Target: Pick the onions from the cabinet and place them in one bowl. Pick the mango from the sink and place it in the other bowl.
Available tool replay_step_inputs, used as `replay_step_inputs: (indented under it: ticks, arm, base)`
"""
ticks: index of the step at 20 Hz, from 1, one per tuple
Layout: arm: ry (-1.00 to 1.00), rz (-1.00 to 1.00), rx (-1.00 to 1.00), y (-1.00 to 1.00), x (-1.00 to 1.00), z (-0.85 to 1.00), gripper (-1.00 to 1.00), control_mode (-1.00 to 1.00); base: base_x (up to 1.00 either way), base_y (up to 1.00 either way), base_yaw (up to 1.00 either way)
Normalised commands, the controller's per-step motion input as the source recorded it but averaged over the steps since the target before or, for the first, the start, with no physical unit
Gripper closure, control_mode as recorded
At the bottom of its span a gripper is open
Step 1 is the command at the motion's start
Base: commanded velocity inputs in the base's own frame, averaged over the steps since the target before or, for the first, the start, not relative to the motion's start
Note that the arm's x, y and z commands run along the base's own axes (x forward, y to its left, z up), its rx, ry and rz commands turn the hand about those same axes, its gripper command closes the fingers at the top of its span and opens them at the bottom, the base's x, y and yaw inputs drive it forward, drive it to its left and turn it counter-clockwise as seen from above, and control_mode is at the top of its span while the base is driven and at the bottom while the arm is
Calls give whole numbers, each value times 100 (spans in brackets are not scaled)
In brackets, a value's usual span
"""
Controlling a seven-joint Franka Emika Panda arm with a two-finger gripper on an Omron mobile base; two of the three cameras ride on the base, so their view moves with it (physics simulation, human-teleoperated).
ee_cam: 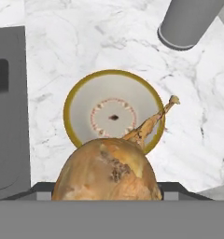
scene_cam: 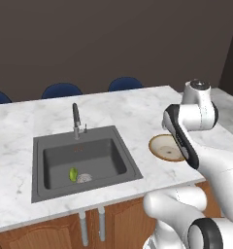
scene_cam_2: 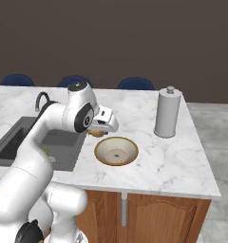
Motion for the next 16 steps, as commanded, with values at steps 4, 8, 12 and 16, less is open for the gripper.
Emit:
replay_step_inputs:
  ticks: [4, 8, 12, 16]
  arm:
    - [2, 0, 0, -20, 52, -46, 100, -100]
    - [5, 0, 1, -25, 40, -45, 100, -100]
    - [10, -1, 1, -8, 25, -56, 100, -100]
    - [1, 0, 0, -1, 34, -54, 100, -100]
  base:
    - [0, 0, 0]
    - [0, 0, 0]
    - [0, 0, 0]
    - [0, 0, 0]
